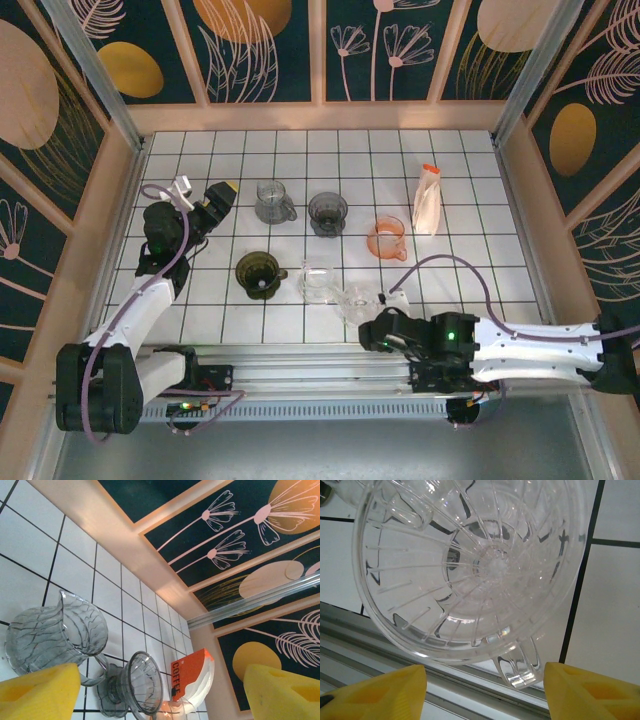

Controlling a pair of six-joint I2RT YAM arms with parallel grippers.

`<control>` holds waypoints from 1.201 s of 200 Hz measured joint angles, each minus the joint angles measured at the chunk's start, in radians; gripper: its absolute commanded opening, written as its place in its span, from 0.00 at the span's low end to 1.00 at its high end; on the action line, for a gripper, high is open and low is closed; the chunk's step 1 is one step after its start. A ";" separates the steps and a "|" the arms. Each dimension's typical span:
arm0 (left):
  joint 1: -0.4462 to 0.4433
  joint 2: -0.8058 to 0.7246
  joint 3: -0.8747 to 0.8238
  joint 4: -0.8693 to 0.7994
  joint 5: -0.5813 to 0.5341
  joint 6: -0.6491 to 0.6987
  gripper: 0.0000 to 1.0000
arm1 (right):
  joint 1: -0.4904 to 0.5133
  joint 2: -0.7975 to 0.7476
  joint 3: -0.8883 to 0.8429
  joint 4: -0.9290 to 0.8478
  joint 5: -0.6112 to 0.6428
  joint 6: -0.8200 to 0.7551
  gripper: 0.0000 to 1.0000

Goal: Place the coffee filter in the dripper

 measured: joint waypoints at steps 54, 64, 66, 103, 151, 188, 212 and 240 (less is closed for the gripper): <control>0.000 0.016 -0.001 0.014 0.003 -0.005 0.85 | 0.023 0.042 -0.015 0.004 0.072 0.025 0.61; 0.000 0.016 -0.005 0.027 0.003 -0.010 0.85 | 0.023 0.042 -0.015 0.004 0.087 0.025 0.61; 0.000 0.016 -0.005 0.029 0.003 -0.011 0.85 | 0.023 0.042 -0.015 0.004 0.090 0.024 0.61; 0.000 0.016 -0.009 0.037 0.004 -0.020 0.85 | 0.010 0.042 -0.030 0.034 0.117 -0.017 0.55; 0.000 0.016 -0.012 0.042 0.004 -0.026 0.85 | 0.000 0.048 -0.041 0.072 0.128 -0.061 0.39; 0.000 0.016 -0.014 0.051 0.016 -0.027 0.85 | 0.000 0.058 -0.041 0.079 0.133 -0.075 0.33; 0.000 0.017 -0.015 0.052 0.018 -0.027 0.85 | 0.000 0.064 -0.041 0.079 0.139 -0.073 0.28; 0.000 0.021 -0.017 0.054 0.018 -0.027 0.85 | 0.002 0.077 -0.041 0.076 0.150 -0.065 0.18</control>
